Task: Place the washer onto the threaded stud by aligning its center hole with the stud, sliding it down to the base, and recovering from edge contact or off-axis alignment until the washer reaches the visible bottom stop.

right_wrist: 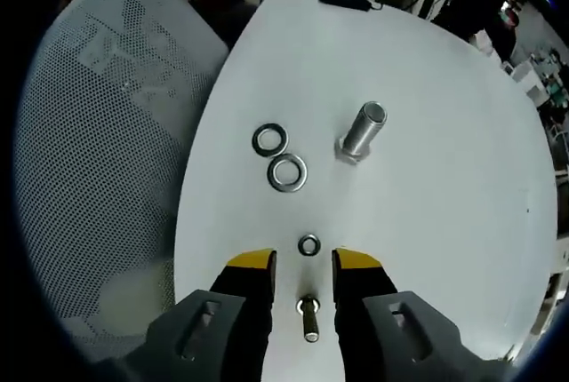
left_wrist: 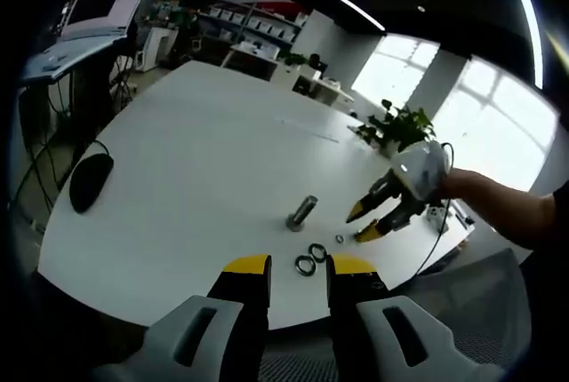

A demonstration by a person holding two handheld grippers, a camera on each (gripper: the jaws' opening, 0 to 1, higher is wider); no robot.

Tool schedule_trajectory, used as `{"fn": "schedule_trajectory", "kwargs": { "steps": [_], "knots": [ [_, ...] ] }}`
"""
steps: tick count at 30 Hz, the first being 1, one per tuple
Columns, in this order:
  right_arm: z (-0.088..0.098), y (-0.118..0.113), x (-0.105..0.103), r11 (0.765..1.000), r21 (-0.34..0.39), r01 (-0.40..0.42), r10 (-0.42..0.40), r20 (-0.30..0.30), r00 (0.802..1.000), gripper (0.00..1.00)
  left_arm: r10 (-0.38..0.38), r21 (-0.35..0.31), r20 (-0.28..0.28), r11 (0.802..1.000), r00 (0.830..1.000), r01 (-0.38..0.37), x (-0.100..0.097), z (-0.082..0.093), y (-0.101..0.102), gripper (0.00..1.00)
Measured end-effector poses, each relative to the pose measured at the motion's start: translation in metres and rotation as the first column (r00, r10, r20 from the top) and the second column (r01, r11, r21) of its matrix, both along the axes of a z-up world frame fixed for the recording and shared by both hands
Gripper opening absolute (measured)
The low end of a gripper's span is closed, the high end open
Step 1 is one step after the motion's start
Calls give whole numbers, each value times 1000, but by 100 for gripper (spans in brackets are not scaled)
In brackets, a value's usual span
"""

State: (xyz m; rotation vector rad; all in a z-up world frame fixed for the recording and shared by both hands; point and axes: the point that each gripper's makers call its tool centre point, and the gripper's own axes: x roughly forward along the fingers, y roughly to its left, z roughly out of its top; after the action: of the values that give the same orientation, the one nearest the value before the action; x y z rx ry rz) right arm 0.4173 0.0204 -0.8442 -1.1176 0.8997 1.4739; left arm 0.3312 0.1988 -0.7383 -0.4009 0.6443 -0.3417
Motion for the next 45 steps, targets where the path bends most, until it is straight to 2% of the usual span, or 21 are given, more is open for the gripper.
{"fn": "schedule_trajectory", "kwargs": {
  "steps": [18, 37, 38, 45],
  "knots": [
    [-23, 3, 1, 998, -69, -6, 4, -29, 1000, 25, 1, 2, -3, 1000, 1000, -1, 0, 0, 0, 23],
    [-25, 3, 5, 997, -83, -3, 3, 4, 1000, 20, 4, -2, 0, 1000, 1000, -4, 0, -1, 1, 23],
    [-24, 2, 5, 997, -83, 3, -3, 6, 1000, 15, 4, -3, 0, 1000, 1000, -4, 0, -1, 1, 23],
    [-25, 2, 6, 997, -77, 9, -8, 15, 1000, 14, 4, -4, 1, 1000, 1000, -4, 0, 0, 1, 23]
  ]
}}
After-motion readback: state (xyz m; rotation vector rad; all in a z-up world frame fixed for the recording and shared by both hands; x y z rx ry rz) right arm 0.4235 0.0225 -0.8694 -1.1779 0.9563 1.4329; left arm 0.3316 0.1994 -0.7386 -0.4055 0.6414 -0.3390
